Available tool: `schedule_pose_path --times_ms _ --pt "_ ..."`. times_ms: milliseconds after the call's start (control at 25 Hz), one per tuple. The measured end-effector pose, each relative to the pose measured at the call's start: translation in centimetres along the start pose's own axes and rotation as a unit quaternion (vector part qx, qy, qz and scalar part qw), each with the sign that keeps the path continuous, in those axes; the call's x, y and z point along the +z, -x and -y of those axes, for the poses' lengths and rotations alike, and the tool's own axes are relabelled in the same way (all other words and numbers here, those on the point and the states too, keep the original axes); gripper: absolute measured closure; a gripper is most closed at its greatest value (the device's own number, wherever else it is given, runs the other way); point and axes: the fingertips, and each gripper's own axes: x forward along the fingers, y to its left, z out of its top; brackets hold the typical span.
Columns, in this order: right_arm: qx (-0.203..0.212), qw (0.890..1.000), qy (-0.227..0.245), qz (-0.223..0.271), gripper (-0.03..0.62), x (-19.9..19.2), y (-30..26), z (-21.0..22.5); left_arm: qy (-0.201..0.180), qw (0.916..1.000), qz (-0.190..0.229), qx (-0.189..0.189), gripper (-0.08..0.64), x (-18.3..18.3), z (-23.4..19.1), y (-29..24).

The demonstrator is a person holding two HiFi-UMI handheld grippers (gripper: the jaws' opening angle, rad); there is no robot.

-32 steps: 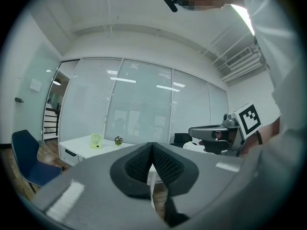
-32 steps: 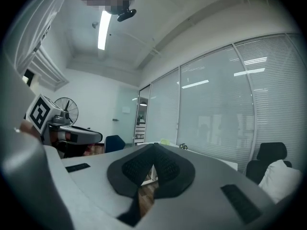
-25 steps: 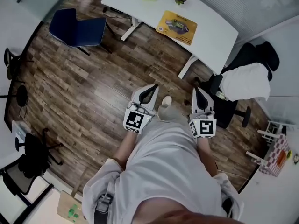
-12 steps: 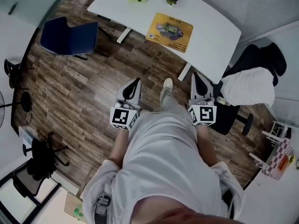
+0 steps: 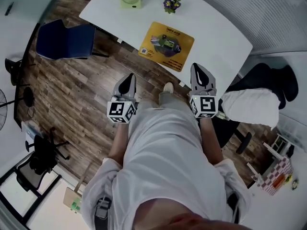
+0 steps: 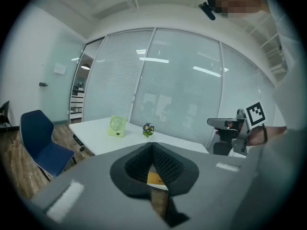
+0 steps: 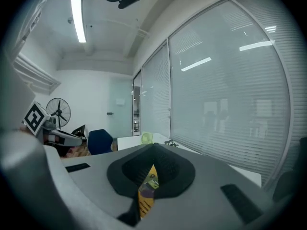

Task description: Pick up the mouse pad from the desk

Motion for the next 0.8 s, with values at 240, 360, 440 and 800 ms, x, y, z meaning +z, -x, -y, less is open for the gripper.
schedule_pose_path --times_ms 240,360,440,800 --pt "-0.001 1.000 -0.008 -0.024 0.591 -1.2 -4.6 4.1 0.007 0.9980 -0.042 0.046 0.567 -1.9 -2.3 -5.4" --pt "-0.007 0.998 -0.020 -0.051 0.591 -3.2 -6.2 5.5 0.001 0.9948 -0.071 0.072 0.566 -4.4 -3.9 -7.9" --pt "-0.010 0.998 -0.016 -0.066 0.591 -4.0 -7.1 6.3 0.023 0.9926 -0.087 0.081 0.566 -5.9 -5.2 -9.6" --pt "-0.031 0.989 -0.007 -0.146 0.589 -8.5 -11.0 9.5 0.235 0.9527 -0.172 0.088 0.426 -14.8 -10.2 -14.9"
